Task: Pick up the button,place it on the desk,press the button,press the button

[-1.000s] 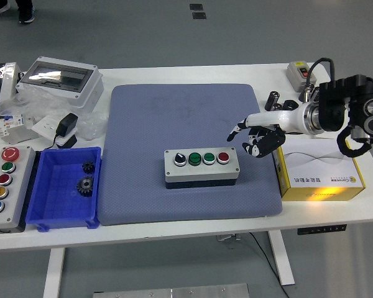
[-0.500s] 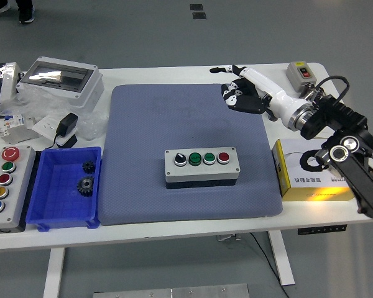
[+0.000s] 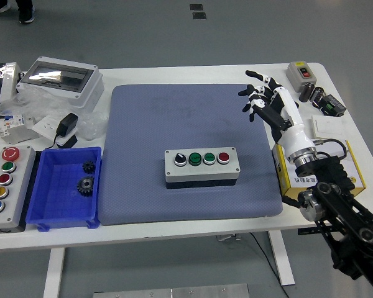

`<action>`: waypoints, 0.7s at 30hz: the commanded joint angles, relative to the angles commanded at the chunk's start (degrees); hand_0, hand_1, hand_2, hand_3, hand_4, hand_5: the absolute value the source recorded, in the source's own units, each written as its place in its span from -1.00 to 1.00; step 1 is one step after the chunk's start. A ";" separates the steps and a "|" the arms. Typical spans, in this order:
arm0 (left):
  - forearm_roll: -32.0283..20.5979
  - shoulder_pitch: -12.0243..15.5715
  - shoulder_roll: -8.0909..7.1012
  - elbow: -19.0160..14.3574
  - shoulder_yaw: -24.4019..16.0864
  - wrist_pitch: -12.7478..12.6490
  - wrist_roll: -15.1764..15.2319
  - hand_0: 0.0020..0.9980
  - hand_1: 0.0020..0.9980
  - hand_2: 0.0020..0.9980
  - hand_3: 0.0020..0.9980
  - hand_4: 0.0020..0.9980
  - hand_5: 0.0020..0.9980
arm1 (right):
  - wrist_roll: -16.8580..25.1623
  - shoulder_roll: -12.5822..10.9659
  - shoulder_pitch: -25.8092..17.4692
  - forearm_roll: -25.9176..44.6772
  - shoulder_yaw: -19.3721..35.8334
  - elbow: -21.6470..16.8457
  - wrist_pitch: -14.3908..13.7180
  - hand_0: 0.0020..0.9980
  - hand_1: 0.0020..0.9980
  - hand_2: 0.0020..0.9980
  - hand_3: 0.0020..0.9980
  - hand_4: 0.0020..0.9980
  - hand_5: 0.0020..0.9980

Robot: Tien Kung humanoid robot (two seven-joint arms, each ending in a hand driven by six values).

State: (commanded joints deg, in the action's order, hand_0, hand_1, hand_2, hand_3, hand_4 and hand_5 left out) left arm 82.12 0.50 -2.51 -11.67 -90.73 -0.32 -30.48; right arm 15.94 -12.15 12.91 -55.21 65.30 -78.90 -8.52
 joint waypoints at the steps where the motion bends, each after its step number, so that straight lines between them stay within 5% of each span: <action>1: -0.08 0.01 0.01 0.00 0.04 -0.02 0.06 0.58 0.51 0.42 0.51 0.38 -0.35 | 0.18 -0.22 -0.52 1.26 0.04 0.06 0.48 0.01 0.27 0.29 0.39 0.11 -0.42; 2: -0.18 0.02 0.03 0.00 0.07 -0.08 0.18 0.58 0.51 0.43 0.52 0.38 -0.35 | 0.30 -0.51 -1.04 2.51 -0.06 0.15 1.02 0.51 0.49 0.49 0.49 0.56 0.18; 7: 0.02 0.09 -0.09 0.04 -0.12 -0.68 1.75 0.58 0.51 0.43 0.52 0.38 -0.35 | 0.53 -1.72 -2.51 8.13 -1.78 0.72 2.25 0.51 0.49 0.49 0.49 0.56 0.18; 8: 0.10 0.08 -0.14 0.05 -0.20 -0.82 2.10 0.58 0.51 0.43 0.52 0.38 -0.36 | 0.55 -1.81 -2.61 8.63 -2.04 0.80 2.29 0.55 0.50 0.47 0.47 0.71 0.51; 13: 1.42 -0.13 -0.46 0.18 -0.87 -1.04 3.65 0.58 0.51 0.43 0.52 0.38 -0.36 | 0.66 -1.96 -3.21 9.42 -1.68 0.66 2.06 0.55 0.50 0.47 0.47 0.71 0.51; 14: 1.69 -0.18 -0.52 0.19 -0.99 -0.98 3.70 0.58 0.51 0.42 0.52 0.38 -0.36 | 0.66 -1.99 -3.34 9.33 -1.24 0.55 1.93 0.54 0.49 0.47 0.47 0.81 0.78; 19: 2.73 -0.35 -0.99 0.12 -1.46 -0.73 3.56 0.58 0.51 0.42 0.52 0.38 -0.36 | 0.69 -2.42 -3.69 8.99 1.35 0.17 1.38 0.54 0.49 0.47 0.47 0.81 0.78; 21: 2.98 -0.39 -1.20 0.07 -1.58 -0.70 3.46 0.55 0.48 0.41 0.51 0.38 -0.36 | 0.70 -2.57 -3.69 8.85 2.06 0.08 1.21 0.54 0.49 0.47 0.46 0.87 0.94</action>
State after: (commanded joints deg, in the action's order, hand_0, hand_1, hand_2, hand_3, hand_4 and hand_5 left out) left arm 85.10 0.12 -3.71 -11.60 -92.32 -1.02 -27.02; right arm 16.64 -14.72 9.22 -46.36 67.35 -78.82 -7.31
